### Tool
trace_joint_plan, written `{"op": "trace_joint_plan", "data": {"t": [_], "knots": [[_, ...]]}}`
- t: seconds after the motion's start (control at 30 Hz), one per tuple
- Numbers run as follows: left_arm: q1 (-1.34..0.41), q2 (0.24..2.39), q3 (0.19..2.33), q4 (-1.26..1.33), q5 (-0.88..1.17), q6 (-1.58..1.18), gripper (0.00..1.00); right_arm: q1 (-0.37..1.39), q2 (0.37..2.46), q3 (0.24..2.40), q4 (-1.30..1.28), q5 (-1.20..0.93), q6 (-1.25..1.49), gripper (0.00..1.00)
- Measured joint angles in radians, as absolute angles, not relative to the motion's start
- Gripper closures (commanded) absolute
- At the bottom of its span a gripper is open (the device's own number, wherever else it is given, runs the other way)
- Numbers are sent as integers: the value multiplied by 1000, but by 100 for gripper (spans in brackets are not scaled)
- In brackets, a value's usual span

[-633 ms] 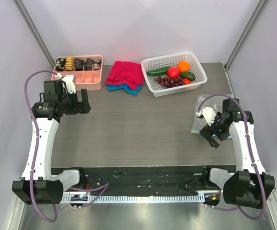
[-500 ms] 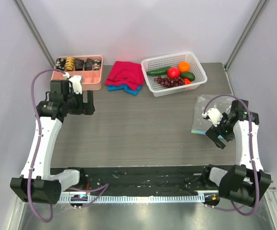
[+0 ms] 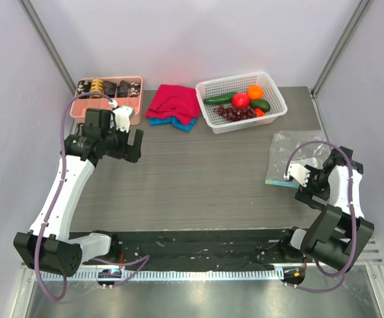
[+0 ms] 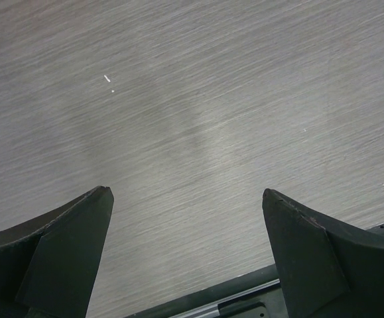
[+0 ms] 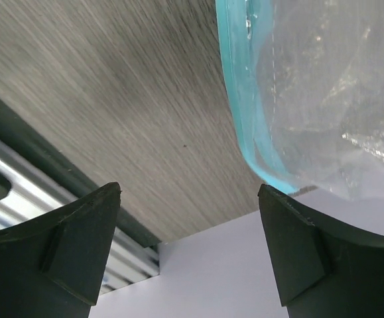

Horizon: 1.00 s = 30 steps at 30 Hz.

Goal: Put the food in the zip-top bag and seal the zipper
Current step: Pick up the zipper food storage bag at the center of the board.

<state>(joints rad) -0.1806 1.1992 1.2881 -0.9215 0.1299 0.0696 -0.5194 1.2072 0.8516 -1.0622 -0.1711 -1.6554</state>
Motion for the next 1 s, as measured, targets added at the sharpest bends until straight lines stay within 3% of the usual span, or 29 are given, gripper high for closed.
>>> {"op": "trace_joint_plan", "data": {"t": [0.37, 0.8, 0.9, 0.93, 1.0], "knots": [[-198, 1209, 1280, -883, 162, 91, 0, -554, 1285, 769, -831, -195, -1816, 38], [-201, 1209, 1254, -864, 194, 110, 0, -554, 1266, 652, -574, -276, -1851, 55], [-202, 1209, 1254, -864, 205, 110, 0, -554, 1237, 652, -551, -308, -1851, 81], [-202, 1209, 1254, -864, 207, 111, 0, -554, 1229, 652, -545, -319, -1850, 99], [-202, 1209, 1254, -864, 211, 112, 0, -554, 1225, 651, -529, -334, -1854, 99]]}}
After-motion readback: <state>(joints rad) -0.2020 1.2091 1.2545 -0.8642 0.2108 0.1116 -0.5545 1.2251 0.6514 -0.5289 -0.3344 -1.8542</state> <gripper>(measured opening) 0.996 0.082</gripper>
